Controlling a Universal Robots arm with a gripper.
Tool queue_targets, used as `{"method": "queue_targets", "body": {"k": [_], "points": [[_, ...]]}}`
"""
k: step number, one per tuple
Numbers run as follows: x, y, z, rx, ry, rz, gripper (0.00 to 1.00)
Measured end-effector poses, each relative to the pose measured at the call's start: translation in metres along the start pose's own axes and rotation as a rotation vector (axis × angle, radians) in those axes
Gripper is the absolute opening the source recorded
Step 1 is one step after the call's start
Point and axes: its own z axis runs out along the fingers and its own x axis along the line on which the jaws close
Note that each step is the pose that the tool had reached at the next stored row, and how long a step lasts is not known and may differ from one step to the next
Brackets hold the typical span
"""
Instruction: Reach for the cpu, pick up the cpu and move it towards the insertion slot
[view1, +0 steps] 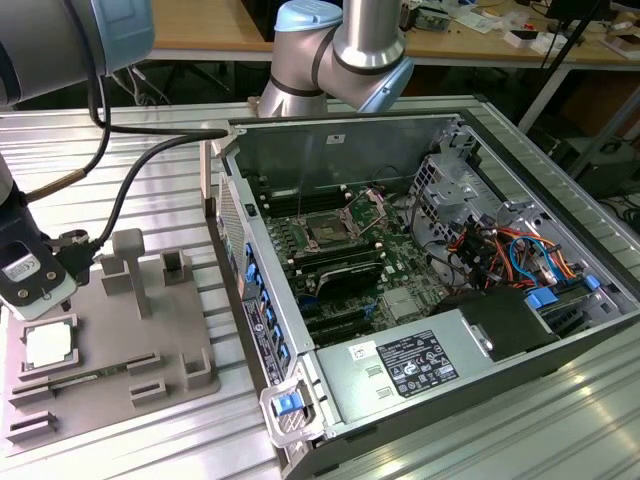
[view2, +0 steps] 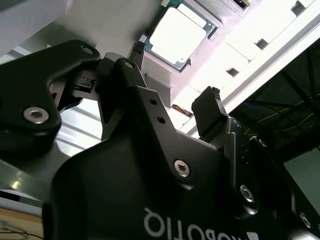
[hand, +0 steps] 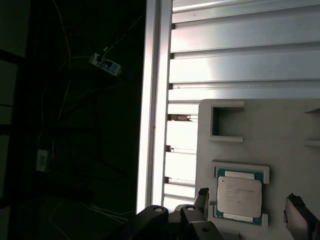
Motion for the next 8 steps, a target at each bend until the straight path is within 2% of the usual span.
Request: {"method": "queue_targets", "body": {"k": [3,8], "points": [[0.0004,-0.0014,0.0065,0.0001,0.0002,0.000,0.66],[0.0006,-0.0022,0.0132,0.0005,0.0001,0.000,0.66]]}}
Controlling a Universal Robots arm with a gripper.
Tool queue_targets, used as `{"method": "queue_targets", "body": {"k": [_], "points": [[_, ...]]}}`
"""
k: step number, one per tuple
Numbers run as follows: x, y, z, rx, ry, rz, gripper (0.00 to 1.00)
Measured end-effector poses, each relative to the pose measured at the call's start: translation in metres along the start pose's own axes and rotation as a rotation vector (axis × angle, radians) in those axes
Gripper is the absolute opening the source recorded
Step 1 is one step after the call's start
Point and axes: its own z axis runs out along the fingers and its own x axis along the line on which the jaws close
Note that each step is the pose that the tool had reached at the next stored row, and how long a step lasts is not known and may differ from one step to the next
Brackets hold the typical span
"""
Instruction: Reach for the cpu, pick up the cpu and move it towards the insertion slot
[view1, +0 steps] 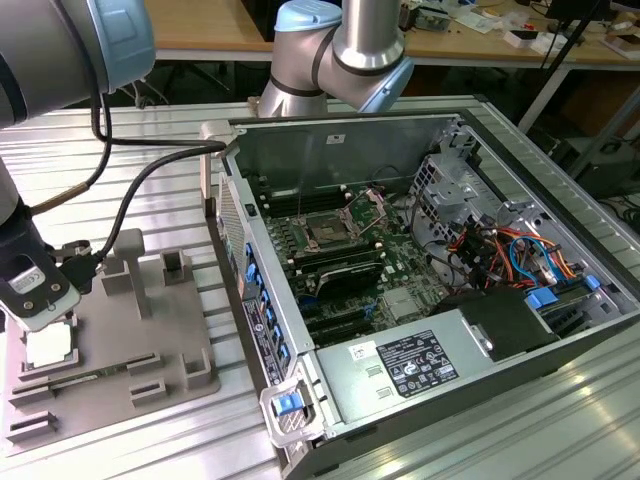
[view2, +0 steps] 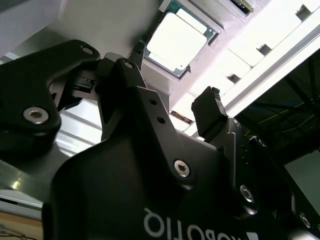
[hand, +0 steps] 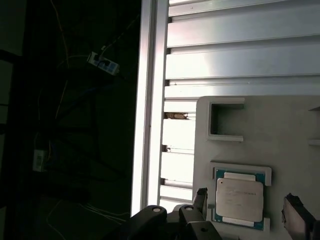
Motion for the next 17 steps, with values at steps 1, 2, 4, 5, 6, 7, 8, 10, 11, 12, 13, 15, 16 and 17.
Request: {"method": "queue_targets", "body": {"k": [1,2,4,5,6,7,8,10,11,12,13,15,16,17], "points": [[0.0000,-0.0001,0.0013,0.0002,0.0000,0.000,0.66],[0.0000,-0.0002,0.0027,0.0003,0.0000,0.000,0.66],[-0.0001,-0.0004,0.0062,0.0003,0.0000,0.000,0.66],[-0.0001,-0.0005,0.0077,0.0003,0.0000,0.000,0.66],[-0.0002,-0.0007,0.0098,0.0004,0.0000,0.000,0.66],[-0.0002,-0.0008,0.0114,0.0003,0.0000,0.000,0.66],[-0.0002,-0.0010,0.0129,0.0004,0.0001,0.000,0.66],[-0.0003,-0.0014,0.0165,0.0008,0.0005,0.000,0.66],[-0.0003,-0.0016,0.0188,0.0009,0.0007,0.000,0.66],[-0.0003,-0.0019,0.0206,0.0010,0.0009,0.000,0.66],[-0.0004,-0.0022,0.0224,0.0012,0.0011,0.000,0.66],[-0.0004,-0.0035,0.0250,0.0016,0.0015,0.000,0.66],[-0.0004,-0.0040,0.0259,0.0017,0.0014,0.000,0.66],[-0.0003,-0.0049,0.0269,0.0020,0.0014,0.000,0.66]]}}
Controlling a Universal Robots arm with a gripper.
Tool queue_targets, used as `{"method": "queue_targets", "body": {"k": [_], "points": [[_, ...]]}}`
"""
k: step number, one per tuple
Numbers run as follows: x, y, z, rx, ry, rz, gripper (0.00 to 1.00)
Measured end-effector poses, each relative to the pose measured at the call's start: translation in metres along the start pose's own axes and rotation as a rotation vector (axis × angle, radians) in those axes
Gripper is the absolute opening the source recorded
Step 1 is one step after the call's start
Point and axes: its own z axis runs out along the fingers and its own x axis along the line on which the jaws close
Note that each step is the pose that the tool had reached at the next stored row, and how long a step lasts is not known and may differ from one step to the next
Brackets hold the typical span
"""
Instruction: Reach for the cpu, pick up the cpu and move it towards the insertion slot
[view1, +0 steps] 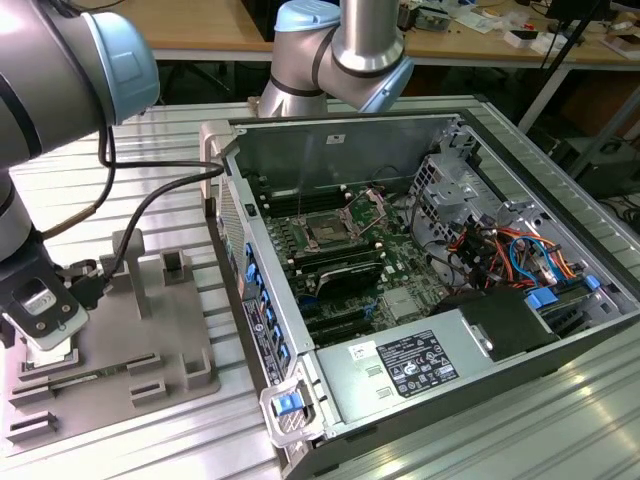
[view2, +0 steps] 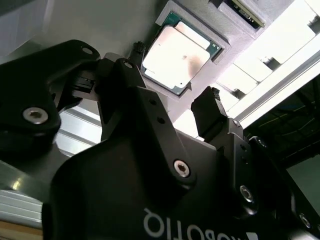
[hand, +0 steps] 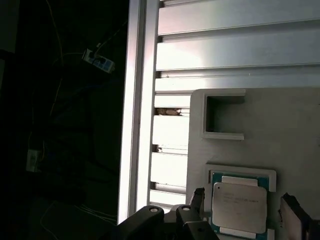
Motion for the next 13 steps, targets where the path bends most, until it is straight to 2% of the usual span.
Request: {"method": "queue_targets", "body": {"k": [3,13], "points": [[0.0001,-0.0030,0.0040,0.0006,-0.0001,0.000,0.66],[-0.0002,-0.0040,0.0174,0.0032,-0.0003,0.008,0.66]]}}
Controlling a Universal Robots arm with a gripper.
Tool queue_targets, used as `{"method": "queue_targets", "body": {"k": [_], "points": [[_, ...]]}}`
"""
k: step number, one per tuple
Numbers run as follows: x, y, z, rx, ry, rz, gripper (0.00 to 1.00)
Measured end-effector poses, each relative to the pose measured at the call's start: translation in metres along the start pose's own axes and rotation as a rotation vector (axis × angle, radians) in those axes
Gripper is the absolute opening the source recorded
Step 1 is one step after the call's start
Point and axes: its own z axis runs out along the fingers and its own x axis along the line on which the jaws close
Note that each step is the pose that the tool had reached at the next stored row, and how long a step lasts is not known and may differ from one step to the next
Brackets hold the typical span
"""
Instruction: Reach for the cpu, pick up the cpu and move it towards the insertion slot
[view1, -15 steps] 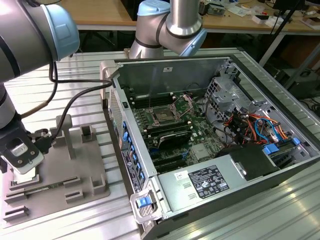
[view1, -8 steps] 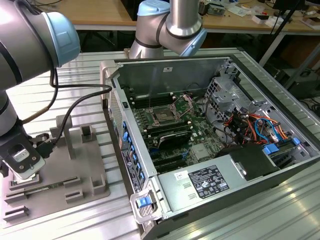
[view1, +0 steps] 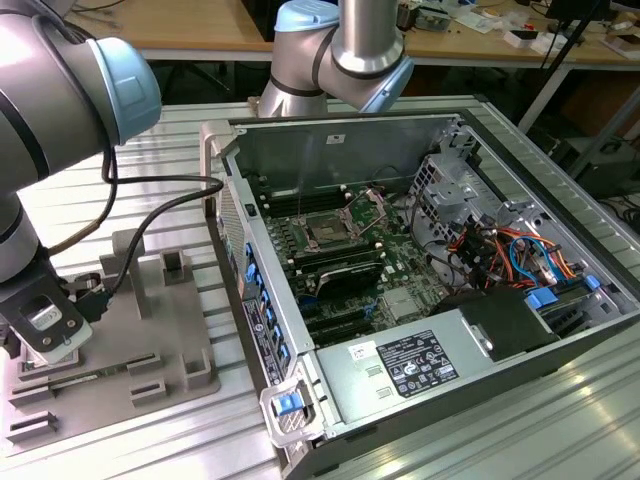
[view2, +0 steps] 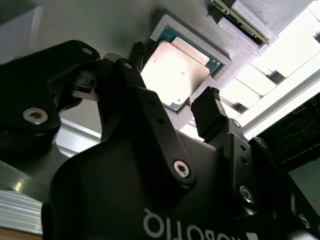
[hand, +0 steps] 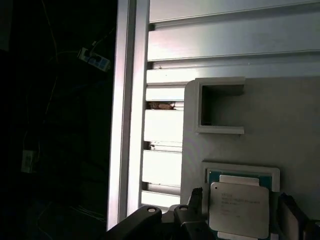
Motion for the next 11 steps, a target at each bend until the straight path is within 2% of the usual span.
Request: {"method": "queue_targets", "body": {"k": [11], "points": [[0.0000,-0.0005,0.0045,0.0004,0.0004,0.001,0.66]]}}
